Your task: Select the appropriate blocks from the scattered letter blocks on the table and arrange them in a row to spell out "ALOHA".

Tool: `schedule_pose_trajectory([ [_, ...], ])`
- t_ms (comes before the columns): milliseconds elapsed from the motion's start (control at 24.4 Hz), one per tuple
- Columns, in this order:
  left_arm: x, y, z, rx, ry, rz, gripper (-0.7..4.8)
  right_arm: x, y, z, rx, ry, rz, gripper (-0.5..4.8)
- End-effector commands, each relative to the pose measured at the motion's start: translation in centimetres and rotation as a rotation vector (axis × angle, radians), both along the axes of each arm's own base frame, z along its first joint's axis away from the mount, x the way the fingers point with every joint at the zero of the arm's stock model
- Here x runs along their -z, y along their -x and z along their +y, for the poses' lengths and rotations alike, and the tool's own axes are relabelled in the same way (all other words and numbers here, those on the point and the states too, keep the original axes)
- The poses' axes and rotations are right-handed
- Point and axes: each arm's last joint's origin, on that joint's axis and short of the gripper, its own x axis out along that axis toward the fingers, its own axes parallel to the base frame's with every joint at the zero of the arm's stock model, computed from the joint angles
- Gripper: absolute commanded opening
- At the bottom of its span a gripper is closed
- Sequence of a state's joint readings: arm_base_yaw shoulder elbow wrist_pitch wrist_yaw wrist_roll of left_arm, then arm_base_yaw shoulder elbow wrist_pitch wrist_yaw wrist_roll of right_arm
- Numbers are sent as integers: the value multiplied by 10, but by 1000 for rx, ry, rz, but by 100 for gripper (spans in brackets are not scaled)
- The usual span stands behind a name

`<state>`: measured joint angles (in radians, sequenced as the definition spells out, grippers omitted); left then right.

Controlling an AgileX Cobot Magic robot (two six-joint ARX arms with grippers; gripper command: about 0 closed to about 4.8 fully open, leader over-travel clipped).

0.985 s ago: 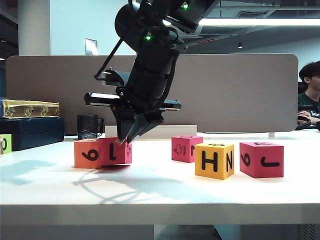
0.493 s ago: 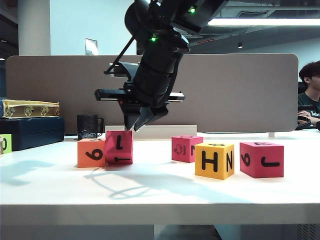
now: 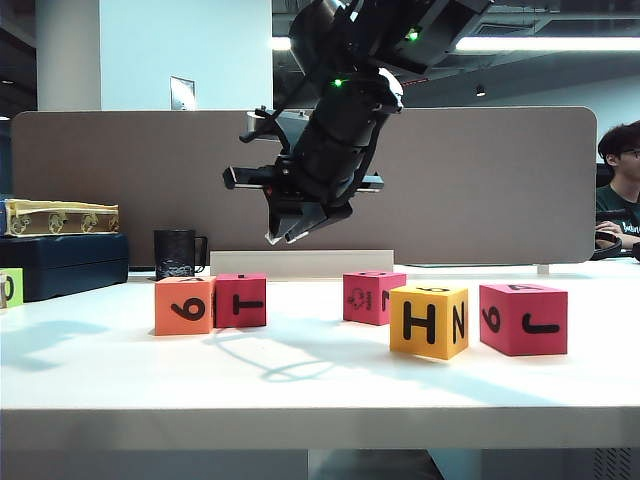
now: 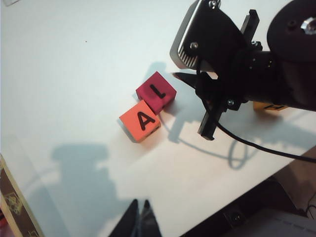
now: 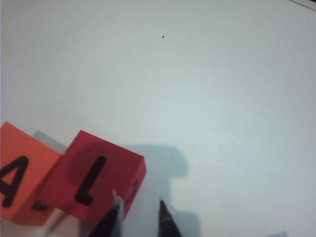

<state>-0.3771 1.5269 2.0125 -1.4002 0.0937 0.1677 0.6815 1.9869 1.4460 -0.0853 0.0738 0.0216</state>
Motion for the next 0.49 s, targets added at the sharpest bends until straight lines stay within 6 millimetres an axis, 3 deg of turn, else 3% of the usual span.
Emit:
schedule_pose_trajectory([
  [41, -7, -4, -2, 8, 34, -92, -6, -8, 1, -4, -19, 26, -8, 89],
  [123, -10, -10, -4, -8, 54, -143, -6, -17, 8, -10, -18, 50, 22, 72],
  [164, -11, -14, -5, -23, 63, -176, -6, -27, 14, -16, -12, 72, 35, 39],
  [287, -10, -28, -9, -52, 73, -217, -6, -48, 23, -27, 6, 97, 30, 39],
  [369, 3, -51, -18, -62, 62, -211, -6, -75, 35, -47, 40, 113, 28, 39],
  [493, 23, -70, -26, -63, 55, -133, -6, -89, 42, -73, 90, 155, 77, 39],
])
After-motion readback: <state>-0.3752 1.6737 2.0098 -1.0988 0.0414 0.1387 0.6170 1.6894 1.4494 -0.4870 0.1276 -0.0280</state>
